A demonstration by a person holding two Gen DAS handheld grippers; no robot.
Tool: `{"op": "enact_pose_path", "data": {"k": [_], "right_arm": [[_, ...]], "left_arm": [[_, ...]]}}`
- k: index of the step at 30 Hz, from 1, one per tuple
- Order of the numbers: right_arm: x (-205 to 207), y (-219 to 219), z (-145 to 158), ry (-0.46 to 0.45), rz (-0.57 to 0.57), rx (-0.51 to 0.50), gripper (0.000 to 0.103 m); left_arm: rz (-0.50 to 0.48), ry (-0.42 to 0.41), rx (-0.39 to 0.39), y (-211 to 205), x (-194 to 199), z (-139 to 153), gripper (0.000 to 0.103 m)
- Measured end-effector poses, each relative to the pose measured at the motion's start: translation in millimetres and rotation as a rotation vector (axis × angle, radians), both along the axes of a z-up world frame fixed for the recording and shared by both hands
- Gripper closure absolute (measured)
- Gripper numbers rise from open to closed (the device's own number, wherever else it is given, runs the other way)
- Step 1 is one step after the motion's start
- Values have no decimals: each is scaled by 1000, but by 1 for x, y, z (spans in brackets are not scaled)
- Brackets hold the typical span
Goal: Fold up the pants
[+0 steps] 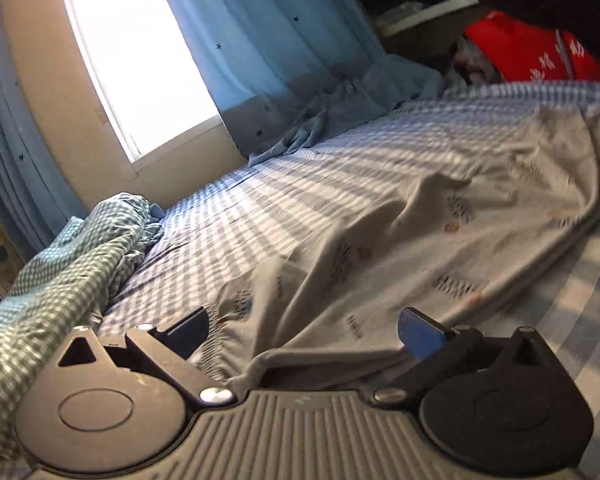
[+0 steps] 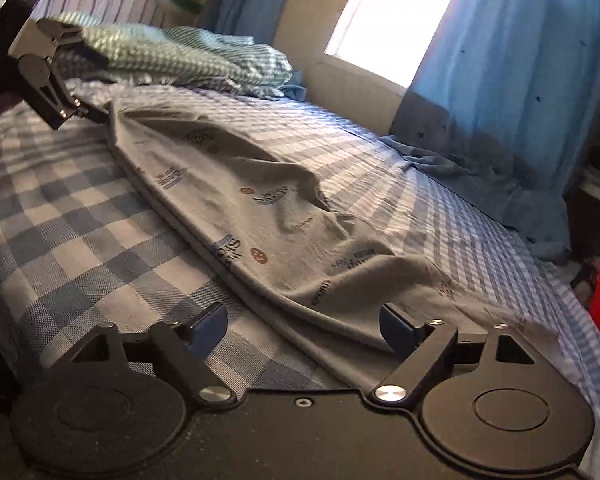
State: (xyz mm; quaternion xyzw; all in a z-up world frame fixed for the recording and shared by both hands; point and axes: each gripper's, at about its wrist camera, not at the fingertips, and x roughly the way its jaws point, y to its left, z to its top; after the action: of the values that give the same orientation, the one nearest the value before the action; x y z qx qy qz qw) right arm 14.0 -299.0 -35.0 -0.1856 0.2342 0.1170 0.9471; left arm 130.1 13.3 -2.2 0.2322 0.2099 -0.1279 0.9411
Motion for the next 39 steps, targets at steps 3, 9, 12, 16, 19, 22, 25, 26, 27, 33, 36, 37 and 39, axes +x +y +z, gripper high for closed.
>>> {"op": "enact_pose_path", "data": {"k": [3, 9, 12, 16, 19, 22, 25, 26, 27, 33, 36, 37, 39], "right_arm": [[-12, -31, 2, -14, -94, 89, 1], [-3, -138, 3, 57, -282, 422, 1], [20, -202, 10, 71, -402, 551, 1], [60, -281, 18, 98, -519, 702, 1], [94, -322, 21, 124, -564, 731, 1], [129, -347, 20, 172, -589, 732, 1], [155, -357, 12, 223, -639, 687, 7], [161, -359, 8, 242, -663, 672, 17], [166, -361, 3, 257, -689, 665, 23], [183, -359, -5, 269, -735, 636, 83], [188, -359, 6, 243, -725, 644, 101], [188, -358, 16, 223, -707, 638, 102], [184, -356, 40, 174, -673, 610, 102]], "left_arm": [[-23, 27, -62, -38, -8, 11, 0], [-247, 80, -70, -161, 2, 9, 0], [-328, 65, -6, -219, 1, -1, 0], [-323, 23, 106, -291, -2, -21, 0], [-325, 15, 165, -323, -2, -30, 0], [-356, 11, 233, -342, -7, -37, 2], [-401, 36, 290, -350, -15, -45, 19], [-411, 49, 310, -353, -14, -46, 25], [-412, 59, 320, -353, -16, -49, 29], [-406, 133, 379, -361, -9, -54, 99], [-376, 143, 341, -359, -5, -46, 102], [-369, 140, 325, -357, -4, -42, 102], [-365, 123, 298, -355, -4, -30, 102]]}}
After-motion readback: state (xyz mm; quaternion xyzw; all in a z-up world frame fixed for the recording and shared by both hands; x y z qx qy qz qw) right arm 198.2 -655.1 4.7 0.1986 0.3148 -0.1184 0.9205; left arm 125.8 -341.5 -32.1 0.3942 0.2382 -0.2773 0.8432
